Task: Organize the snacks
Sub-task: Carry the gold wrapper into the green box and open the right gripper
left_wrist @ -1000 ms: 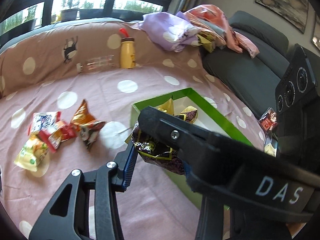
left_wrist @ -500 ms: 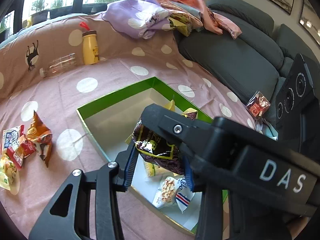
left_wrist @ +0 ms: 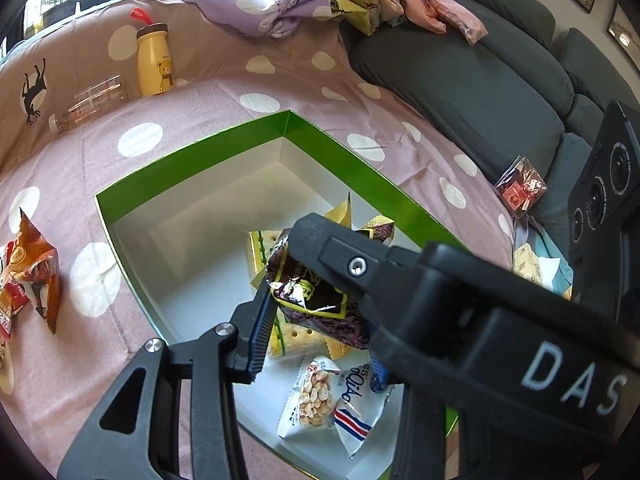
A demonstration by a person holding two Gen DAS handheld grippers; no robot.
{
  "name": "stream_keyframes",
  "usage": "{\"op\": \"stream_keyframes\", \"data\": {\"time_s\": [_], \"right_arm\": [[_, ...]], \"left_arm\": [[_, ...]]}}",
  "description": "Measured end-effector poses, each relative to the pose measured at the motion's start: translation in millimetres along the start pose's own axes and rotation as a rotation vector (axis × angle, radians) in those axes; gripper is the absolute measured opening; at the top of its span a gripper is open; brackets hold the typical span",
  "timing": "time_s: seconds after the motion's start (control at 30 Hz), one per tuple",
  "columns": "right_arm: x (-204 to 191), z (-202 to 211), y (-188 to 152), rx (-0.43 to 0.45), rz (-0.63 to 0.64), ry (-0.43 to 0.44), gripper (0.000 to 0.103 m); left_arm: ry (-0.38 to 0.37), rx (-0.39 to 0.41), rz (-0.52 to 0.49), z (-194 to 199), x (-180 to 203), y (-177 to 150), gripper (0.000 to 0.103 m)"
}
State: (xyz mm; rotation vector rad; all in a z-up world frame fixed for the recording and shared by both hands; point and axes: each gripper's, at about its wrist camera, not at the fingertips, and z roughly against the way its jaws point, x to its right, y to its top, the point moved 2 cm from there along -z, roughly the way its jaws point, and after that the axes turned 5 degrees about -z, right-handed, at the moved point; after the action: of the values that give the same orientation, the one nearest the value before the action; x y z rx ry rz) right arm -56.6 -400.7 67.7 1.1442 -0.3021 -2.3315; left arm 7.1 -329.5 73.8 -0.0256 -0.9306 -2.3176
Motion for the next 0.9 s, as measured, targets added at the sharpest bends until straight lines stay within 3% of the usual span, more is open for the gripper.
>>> {"op": "stream_keyframes", "data": {"time_s": [0.33, 0.9], "right_arm": [[14, -8, 2, -0.039, -0.063, -0.039, 0.058], [28, -15, 4, -0.058, -0.121, -0.089, 0.058]], "left_arm": [[-0.035, -0.06, 0.023, -18, -6, -2, 0.041], [0.021, -0.126, -0.016, -35, -6, 2, 0.042]]}}
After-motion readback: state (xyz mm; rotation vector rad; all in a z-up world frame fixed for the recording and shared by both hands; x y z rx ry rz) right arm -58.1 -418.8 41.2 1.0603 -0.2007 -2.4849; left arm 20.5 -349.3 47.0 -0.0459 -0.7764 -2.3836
